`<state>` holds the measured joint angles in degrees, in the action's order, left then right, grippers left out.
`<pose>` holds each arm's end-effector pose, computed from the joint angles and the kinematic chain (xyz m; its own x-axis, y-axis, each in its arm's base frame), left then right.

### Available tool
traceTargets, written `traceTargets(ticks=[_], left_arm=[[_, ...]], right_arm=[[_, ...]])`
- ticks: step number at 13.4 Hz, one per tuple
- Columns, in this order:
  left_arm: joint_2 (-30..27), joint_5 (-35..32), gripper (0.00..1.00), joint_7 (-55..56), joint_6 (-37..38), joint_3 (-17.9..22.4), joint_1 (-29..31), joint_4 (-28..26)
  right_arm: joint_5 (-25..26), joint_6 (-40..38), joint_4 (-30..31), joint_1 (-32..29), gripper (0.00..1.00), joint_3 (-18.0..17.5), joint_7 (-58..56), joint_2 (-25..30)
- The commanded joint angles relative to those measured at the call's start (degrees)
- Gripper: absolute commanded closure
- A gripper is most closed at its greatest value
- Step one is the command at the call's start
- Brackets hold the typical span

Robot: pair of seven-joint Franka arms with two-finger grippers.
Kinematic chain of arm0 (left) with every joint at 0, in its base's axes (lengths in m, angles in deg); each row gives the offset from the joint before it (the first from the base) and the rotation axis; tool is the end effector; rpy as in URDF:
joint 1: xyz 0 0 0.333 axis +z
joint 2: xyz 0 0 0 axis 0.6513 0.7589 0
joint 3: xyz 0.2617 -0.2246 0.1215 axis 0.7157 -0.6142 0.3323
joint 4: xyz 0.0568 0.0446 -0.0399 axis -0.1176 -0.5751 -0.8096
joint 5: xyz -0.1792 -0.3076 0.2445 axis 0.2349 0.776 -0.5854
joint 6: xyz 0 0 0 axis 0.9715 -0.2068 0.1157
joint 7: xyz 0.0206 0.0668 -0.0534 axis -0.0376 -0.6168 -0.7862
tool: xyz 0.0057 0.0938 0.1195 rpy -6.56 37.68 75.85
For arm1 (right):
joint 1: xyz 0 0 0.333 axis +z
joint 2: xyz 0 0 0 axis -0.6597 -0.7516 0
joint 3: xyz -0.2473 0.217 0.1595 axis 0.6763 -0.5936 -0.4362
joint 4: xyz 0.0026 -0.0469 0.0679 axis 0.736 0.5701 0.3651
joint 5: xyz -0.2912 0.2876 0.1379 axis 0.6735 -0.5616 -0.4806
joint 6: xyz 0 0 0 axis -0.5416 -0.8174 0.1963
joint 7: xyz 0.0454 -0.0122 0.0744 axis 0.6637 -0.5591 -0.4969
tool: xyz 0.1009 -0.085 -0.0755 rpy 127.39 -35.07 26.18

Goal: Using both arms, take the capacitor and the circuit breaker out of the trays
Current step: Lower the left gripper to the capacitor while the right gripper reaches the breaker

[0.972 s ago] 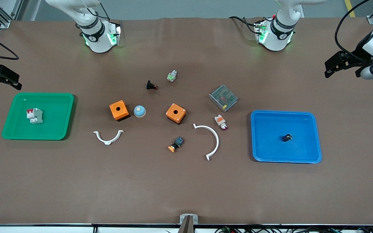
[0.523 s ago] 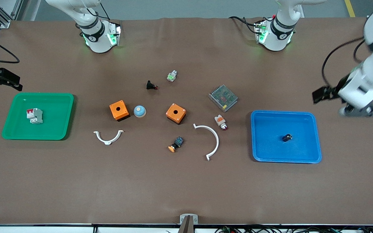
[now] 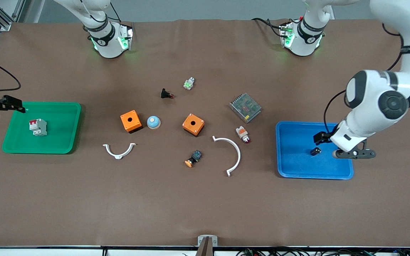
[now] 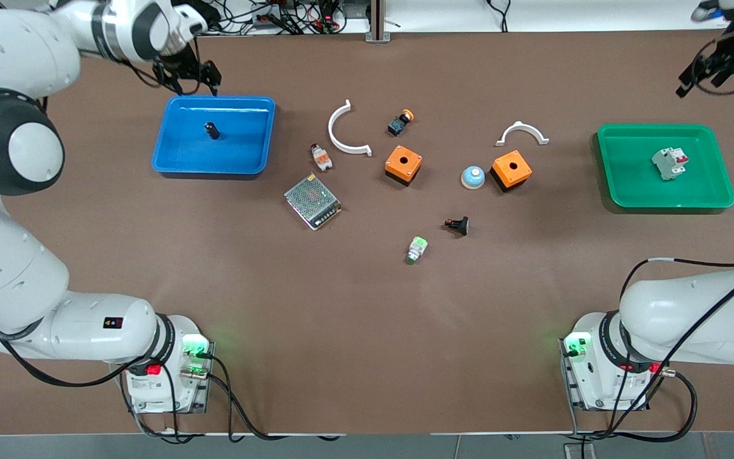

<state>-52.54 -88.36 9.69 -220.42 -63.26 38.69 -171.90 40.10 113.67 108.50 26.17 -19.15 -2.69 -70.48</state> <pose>0.6587 -0.0652 0.2962 0.9993 -0.0144 0.0353 -0.0137 -0.9997 -0.0196 0.5712 -0.2109 0.4021 0.9380 0.3306 -0.1045 0.3304 -0.9436 -0.0200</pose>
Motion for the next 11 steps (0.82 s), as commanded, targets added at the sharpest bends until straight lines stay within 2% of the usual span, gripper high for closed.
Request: traceTargets(ticks=[1,5,8,9,11], left_arm=[[2.9,-1.1,0.15,1.1,-7.3,-0.2,1.8,-3.5],[7.5,-1.3,0.24,1.1,-11.8,0.2,2.0,-3.1],[10.0,-1.2,0.35,1.1,-14.0,0.2,2.0,-2.9],[10.4,-1.2,0.43,1.1,-14.0,0.2,2.0,-2.8],[10.5,-1.2,0.51,1.1,-14.0,0.2,2.0,-2.6]], right_arm=[[0.5,9.3,6.4,-5.3,0.0,-0.8,-9.9,-2.6],[0.5,27.3,14.6,-10.9,0.0,-0.9,-15.5,-9.5],[-0.1,31.6,14.4,-12.5,0.0,-0.9,-15.5,-14.5],[-0.1,32.5,14.4,-13.2,0.01,-1.0,-15.5,-15.8],[-0.4,32.8,14.2,-13.4,0.05,-1.0,-15.5,-16.8]])
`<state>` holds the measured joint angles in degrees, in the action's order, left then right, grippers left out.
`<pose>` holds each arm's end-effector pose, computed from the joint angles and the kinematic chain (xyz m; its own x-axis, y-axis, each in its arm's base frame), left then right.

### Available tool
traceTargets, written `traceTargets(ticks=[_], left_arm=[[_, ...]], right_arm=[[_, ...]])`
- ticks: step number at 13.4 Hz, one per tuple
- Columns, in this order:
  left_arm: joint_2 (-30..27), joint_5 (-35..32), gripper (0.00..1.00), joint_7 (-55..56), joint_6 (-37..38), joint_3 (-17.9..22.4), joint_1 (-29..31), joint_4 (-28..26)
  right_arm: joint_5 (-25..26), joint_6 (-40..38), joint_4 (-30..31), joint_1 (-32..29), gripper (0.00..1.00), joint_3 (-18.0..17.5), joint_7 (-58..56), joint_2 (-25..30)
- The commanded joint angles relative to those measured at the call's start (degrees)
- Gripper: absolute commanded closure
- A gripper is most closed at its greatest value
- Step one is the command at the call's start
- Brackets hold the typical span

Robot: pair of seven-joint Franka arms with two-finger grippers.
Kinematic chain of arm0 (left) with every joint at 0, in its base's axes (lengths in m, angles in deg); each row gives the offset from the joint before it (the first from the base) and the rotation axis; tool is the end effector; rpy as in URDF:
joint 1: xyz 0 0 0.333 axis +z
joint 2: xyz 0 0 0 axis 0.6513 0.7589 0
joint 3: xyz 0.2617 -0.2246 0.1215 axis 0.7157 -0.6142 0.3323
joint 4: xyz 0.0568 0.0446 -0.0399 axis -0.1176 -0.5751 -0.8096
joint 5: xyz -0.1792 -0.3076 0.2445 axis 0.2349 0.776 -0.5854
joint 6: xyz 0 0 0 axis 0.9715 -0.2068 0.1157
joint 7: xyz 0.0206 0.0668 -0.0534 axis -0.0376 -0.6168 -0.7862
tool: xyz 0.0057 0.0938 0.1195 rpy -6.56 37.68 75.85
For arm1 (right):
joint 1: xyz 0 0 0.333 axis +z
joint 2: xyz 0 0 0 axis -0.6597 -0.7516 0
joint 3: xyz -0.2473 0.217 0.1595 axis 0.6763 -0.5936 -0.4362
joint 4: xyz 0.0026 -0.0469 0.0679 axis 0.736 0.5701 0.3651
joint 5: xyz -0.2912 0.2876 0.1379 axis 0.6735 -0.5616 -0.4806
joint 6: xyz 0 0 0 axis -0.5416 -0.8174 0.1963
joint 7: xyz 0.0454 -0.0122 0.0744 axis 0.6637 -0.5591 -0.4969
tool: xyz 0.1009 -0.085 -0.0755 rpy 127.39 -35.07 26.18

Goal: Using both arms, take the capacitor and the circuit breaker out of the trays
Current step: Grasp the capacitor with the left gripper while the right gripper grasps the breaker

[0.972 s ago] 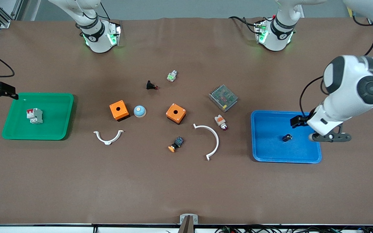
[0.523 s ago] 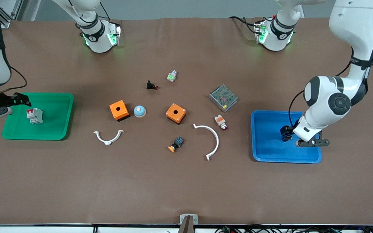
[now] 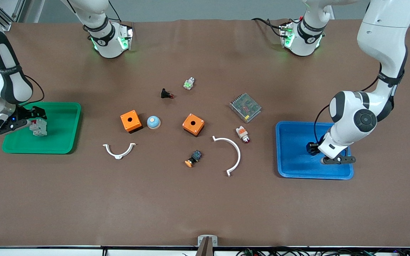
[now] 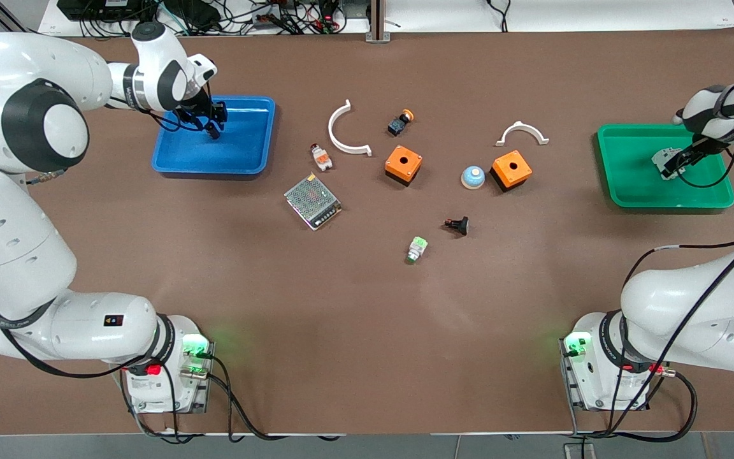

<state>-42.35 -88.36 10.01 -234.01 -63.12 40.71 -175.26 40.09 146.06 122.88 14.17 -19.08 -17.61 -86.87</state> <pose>0.6548 -0.0437 0.1749 0.9991 0.0245 0.0344 0.0245 -0.9997 0.0016 0.4958 -0.3124 0.1622 0.9130 0.3991 -0.0847 0.3989 -0.9168 -0.0196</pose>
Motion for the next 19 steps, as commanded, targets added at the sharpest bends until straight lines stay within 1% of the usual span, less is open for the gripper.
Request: traceTargets(ticks=[1,2,3,4,5,6,7,8,9,10,11,12,14,16,17,19], left_arm=[[0.3,-1.2,0.52,0.8,-0.4,0.0,0.0,1.0],[0.8,-1.2,0.53,0.8,-0.4,0.0,0.4,1.3],[1.4,-1.2,0.57,0.8,-0.4,0.0,0.8,1.6],[1.7,-1.2,0.66,0.8,-0.4,0.0,0.9,1.6],[1.7,-1.3,0.82,0.8,-0.4,0.0,0.9,1.5],[1.6,-1.3,0.94,0.8,-0.4,0.0,0.9,1.5],[1.2,-1.3,1.0,0.8,-0.2,0.0,0.9,1.5],[0.6,-1.3,1.0,0.8,-0.1,-0.1,0.8,1.5],[-0.7,-1.3,1.0,1.0,0.1,-0.2,0.4,1.6],[-1.8,-1.3,1.0,1.5,0.4,-0.6,0.0,1.7],[-3.0,-1.3,1.0,2.6,1.4,-0.9,-0.9,2.0],[-4.1,-1.2,1.0,4.4,2.8,-1.4,-2.2,2.7],[-4.9,-1.3,1.0,10.5,7.4,-1.7,-6.5,5.9],[-3.9,-1.2,1.0,20.0,10.2,-1.7,-12.3,9.2],[-2.4,-1.2,1.0,24.6,10.2,-1.7,-15.1,11.0],[1.7,-1.3,1.0,31.9,10.2,-1.6,-19.6,15.0]], right_arm=[[-0.6,0.4,-0.2,-1.3,0.19,-1.1,-0.5,-0.4],[-0.6,0.3,-0.3,-1.3,0.38,-1.1,-0.2,-0.4],[-0.6,0.4,-0.3,-1.2,0.46,-1.1,0.1,-0.4],[-0.6,0.4,-0.6,-1.3,0.65,-1.1,0.2,-0.4],[-0.6,0.3,-0.7,-1.2,0.76,-1.2,0.2,-0.4],[-0.6,-0.1,-1.2,-1.1,0.86,-1.2,0.2,-0.3],[-0.6,-0.5,-1.8,-0.7,0.94,-1.3,0.2,-0.2],[-0.6,-1.2,-2.5,-0.1,0.95,-1.4,0.4,-0.1],[-0.6,-3.9,-3.9,0.8,0.96,-1.6,2.3,0.1],[-0.7,-7.4,-5.7,2.1,0.96,-1.6,5.0,0.1],[-0.7,-12.9,-8.9,4.4,0.96,-1.6,8.3,0.5],[-0.8,-17.9,-11.8,6.7,0.96,-1.6,12.4,0.7],[-0.9,-23.2,-15.5,10.5,0.96,-1.6,20.7,1.0],[-2.9,-24.3,-16.1,13.2,0.96,-1.6,26.5,1.6],[-4.4,-24.3,-16.0,14.8,0.96,-1.6,29.0,1.9],[-4.7,-25.0,-16.0,20.0,0.96,-1.6,38.8,2.3]])
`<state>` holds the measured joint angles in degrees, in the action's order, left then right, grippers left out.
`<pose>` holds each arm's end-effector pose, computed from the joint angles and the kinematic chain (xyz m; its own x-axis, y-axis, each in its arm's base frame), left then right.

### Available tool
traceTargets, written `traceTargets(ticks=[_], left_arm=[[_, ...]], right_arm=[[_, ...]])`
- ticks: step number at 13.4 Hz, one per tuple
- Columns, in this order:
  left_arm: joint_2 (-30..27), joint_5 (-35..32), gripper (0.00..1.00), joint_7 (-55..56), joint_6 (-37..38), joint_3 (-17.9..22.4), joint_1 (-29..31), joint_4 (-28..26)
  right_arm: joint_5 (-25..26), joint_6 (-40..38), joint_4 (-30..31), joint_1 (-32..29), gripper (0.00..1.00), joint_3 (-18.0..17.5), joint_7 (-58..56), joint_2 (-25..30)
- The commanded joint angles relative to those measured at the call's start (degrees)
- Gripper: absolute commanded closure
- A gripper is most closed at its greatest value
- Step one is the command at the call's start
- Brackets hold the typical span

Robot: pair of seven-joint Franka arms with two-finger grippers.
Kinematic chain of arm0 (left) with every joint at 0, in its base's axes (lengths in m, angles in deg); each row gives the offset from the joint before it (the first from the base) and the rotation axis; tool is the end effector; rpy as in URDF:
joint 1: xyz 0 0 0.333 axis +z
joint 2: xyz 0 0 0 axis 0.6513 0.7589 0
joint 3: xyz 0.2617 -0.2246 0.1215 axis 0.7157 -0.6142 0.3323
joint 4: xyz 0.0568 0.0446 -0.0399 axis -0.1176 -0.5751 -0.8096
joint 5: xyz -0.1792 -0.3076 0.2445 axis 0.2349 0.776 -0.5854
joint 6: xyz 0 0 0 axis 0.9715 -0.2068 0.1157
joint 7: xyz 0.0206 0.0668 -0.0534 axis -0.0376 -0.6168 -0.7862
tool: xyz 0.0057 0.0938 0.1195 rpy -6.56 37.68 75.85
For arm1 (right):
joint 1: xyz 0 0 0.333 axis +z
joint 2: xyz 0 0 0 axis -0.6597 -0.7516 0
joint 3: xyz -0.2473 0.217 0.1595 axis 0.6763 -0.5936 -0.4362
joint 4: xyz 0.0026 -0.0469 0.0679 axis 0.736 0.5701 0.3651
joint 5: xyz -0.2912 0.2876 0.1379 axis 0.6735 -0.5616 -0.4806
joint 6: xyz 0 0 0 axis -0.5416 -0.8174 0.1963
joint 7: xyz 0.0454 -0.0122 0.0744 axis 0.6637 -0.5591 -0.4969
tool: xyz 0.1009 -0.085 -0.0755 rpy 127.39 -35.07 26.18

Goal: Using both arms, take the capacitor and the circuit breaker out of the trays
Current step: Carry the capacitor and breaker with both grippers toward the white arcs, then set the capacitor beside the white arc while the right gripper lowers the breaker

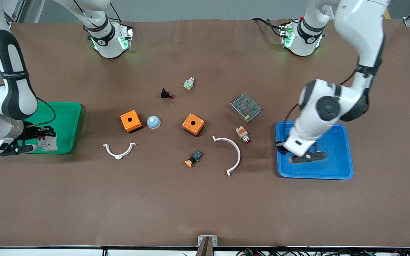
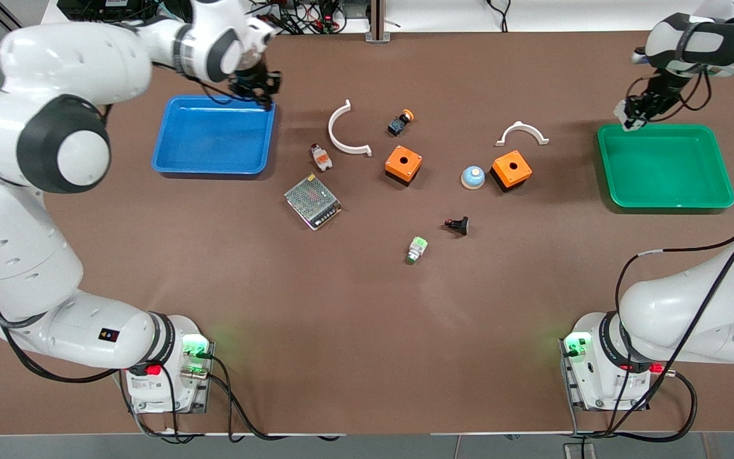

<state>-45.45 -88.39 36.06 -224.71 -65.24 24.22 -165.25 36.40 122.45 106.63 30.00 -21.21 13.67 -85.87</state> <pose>0.6571 -0.2649 0.2748 0.9824 0.1663 0.0854 0.1619 -0.9852 0.0555 0.6257 -0.1536 0.2581 0.9779 0.1290 -0.1643 0.1202 -0.9908 -0.0627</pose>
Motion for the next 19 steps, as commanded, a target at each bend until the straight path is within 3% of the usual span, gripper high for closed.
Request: traceTargets(ticks=[1,8,13,14,15,16,17,19], left_arm=[[8.0,-1.3,1.0,9.7,0.9,0.7,-5.6,7.8],[17.0,-1.3,1.0,19.7,0.9,0.9,-13.0,20.9],[23.5,-1.4,0.96,20.1,-1.1,1.2,-15.7,24.8],[23.8,-1.4,0.85,20.0,-1.3,1.2,-15.9,24.8],[23.8,-1.4,0.59,20.0,-1.3,1.2,-15.8,24.8],[23.6,-1.5,0.21,20.0,-1.3,1.4,-15.8,24.8],[22.9,-1.5,0.0,19.7,-1.1,2.6,-16.0,24.8],[19.4,-1.5,0.0,19.5,1.6,3.0,-15.6,24.9]], right_arm=[[-1.1,-1.4,0.3,8.6,0.95,0.6,14.1,1.7],[-1.2,0.0,-0.3,23.4,0.96,0.6,39.9,1.3],[-1.7,7.7,-0.6,31.7,0.96,0.5,55.9,-1.5],[-3.4,10.5,-0.6,32.9,0.95,0.5,59.1,-2.6],[-4.9,13.0,-0.7,33.9,0.96,0.6,61.7,-3.9],[-5.5,15.1,-1.2,34.6,0.95,0.6,64.1,-5.4],[-5.5,15.7,-2.2,35.0,0.95,0.6,65.7,-7.0],[-5.7,15.6,-5.7,35.3,0.95,0.6,68.4,-10.5]])
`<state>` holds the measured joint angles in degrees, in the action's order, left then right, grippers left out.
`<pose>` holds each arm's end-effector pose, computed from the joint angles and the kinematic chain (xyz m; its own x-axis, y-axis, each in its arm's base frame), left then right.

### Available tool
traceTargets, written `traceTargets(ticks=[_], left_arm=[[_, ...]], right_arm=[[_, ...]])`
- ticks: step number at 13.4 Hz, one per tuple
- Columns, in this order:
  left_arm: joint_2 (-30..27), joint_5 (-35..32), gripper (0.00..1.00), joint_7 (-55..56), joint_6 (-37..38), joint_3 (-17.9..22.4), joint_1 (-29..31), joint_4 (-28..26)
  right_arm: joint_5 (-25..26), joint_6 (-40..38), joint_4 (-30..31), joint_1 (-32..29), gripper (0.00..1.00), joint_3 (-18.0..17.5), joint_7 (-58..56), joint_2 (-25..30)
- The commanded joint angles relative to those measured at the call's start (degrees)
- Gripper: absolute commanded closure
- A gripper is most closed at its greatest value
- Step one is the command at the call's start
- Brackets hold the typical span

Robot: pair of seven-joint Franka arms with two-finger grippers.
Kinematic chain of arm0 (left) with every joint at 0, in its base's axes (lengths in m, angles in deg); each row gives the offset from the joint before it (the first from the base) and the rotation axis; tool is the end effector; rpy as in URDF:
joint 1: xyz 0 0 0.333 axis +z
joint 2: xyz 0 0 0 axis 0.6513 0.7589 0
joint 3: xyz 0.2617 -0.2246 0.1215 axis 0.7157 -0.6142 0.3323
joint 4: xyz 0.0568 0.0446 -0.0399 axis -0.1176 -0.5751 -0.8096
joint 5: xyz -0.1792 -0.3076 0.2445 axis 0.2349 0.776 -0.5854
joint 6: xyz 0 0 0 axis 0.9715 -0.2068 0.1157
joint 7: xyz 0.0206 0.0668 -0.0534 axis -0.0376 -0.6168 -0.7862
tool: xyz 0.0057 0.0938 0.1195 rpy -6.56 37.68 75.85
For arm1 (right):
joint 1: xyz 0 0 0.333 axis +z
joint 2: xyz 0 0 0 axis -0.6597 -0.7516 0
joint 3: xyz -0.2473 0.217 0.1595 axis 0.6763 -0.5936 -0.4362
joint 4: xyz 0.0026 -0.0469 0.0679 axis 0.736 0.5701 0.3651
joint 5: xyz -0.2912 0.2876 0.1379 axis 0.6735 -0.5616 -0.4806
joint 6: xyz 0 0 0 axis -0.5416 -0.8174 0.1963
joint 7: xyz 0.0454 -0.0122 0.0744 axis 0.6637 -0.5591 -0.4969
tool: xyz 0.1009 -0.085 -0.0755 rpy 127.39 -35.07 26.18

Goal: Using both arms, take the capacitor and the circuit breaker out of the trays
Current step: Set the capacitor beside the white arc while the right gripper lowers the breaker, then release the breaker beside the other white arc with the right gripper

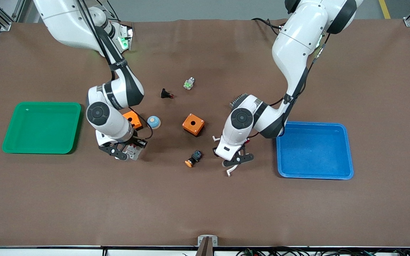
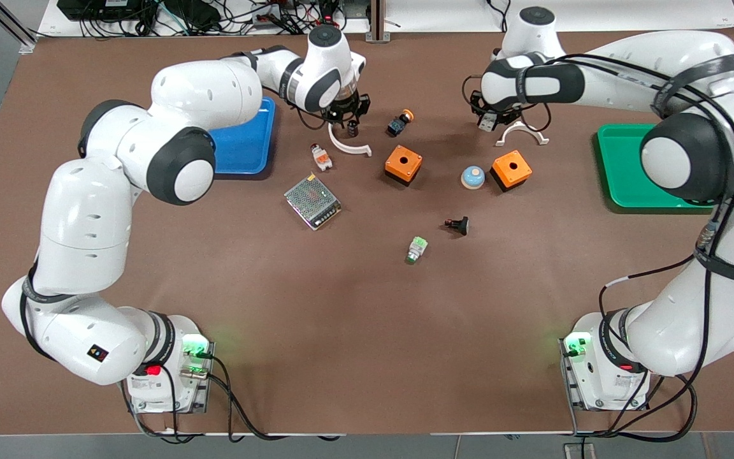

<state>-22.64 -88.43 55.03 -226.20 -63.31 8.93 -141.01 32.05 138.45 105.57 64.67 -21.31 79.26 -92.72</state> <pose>0.6703 -0.4682 0.1770 0.9563 0.2790 0.0872 0.2674 -0.9555 0.1245 0.6379 0.2468 0.2076 0.8929 -0.4494 -0.0293 -0.4502 -0.8924 -0.0316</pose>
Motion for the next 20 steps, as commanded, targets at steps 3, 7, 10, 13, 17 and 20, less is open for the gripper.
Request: traceTargets(ticks=[3,7,10,13,17,20], left_arm=[[-13.0,-1.1,0.0,-9.0,14.2,3.8,2.4,1.2],[-23.6,-1.5,0.0,-18.8,23.7,3.7,12.3,1.0],[-30.1,-1.0,0.0,-29.8,32.5,3.6,18.0,0.8],[-37.5,-0.6,0.0,-41.3,42.8,3.3,22.5,0.6],[-45.5,2.3,0.0,-47.2,49.3,3.3,27.0,-2.6],[-50.1,4.3,0.0,-49.2,49.3,1.3,31.2,-6.9]], right_arm=[[-1.3,-0.5,-8.5,1.4,0.91,0.7,5.9,-7.8],[-1.3,-0.7,-8.6,0.7,0.66,0.6,4.9,-7.9],[-1.4,-1.3,-9.9,0.2,0.46,0.6,4.1,-7.8],[-1.2,-3.9,-12.0,-0.7,0.3,0.8,4.1,-7.5],[-0.6,-16.2,-19.0,-4.3,0.13,1.4,-2.7,-6.8],[-0.4,-23.0,-20.3,-8.4,0.08,1.6,-13.3,-2.5]])
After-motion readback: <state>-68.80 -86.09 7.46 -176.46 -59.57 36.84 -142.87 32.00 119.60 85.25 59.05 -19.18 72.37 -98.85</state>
